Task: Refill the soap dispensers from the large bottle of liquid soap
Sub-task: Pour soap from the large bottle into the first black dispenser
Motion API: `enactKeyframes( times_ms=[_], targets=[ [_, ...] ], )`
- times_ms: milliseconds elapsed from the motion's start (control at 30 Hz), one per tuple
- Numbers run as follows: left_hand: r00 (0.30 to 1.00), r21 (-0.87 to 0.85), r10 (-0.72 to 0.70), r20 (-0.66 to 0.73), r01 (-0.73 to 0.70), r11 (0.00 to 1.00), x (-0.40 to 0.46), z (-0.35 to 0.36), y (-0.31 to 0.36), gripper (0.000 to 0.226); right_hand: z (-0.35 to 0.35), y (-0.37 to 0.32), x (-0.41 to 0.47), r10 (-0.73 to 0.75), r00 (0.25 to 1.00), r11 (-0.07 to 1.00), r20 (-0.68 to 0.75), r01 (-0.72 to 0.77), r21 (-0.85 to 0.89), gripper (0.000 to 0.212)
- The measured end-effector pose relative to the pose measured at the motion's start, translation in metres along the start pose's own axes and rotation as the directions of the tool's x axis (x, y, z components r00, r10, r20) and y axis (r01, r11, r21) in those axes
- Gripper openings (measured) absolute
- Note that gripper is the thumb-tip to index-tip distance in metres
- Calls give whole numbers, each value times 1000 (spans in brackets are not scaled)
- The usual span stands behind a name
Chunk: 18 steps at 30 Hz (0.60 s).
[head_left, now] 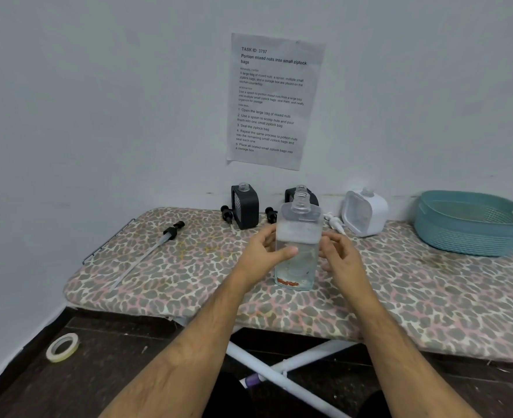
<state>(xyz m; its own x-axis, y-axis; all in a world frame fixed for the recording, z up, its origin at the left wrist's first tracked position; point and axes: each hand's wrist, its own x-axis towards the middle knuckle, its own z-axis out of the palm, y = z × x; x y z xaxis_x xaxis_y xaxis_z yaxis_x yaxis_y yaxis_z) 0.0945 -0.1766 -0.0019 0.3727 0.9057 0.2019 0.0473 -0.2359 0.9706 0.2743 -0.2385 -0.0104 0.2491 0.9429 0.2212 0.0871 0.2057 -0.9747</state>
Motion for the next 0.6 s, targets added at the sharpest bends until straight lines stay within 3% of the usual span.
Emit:
enactKeyframes(
  times_ms=[167, 333, 400, 500, 600],
  targets=[
    [989, 80, -8, -148, 20, 997, 1, -11, 7, 67, 1, -4, 2, 5, 1000, 1000, 18, -4, -20, 65],
    [960, 16, -30, -279, 36, 999, 8, -32, 14, 60, -4, -7, 6, -29, 992, 1000, -126, 29, -5, 49],
    [946, 34, -35, -324, 49, 998, 11, -36, 12, 55, -6, -10, 11, -18, 991, 999, -131, 22, 29, 55],
    [898, 206, -11, -440, 113, 972, 26, -45, 2, 35, -8, -8, 23, 6, 989, 1000, -151, -2, 30, 51],
    [860, 331, 15, -510, 180, 926, 48, -51, 0, 44, -9, 0, 38, 38, 984, 999, -175, -38, 6, 30]
  ],
)
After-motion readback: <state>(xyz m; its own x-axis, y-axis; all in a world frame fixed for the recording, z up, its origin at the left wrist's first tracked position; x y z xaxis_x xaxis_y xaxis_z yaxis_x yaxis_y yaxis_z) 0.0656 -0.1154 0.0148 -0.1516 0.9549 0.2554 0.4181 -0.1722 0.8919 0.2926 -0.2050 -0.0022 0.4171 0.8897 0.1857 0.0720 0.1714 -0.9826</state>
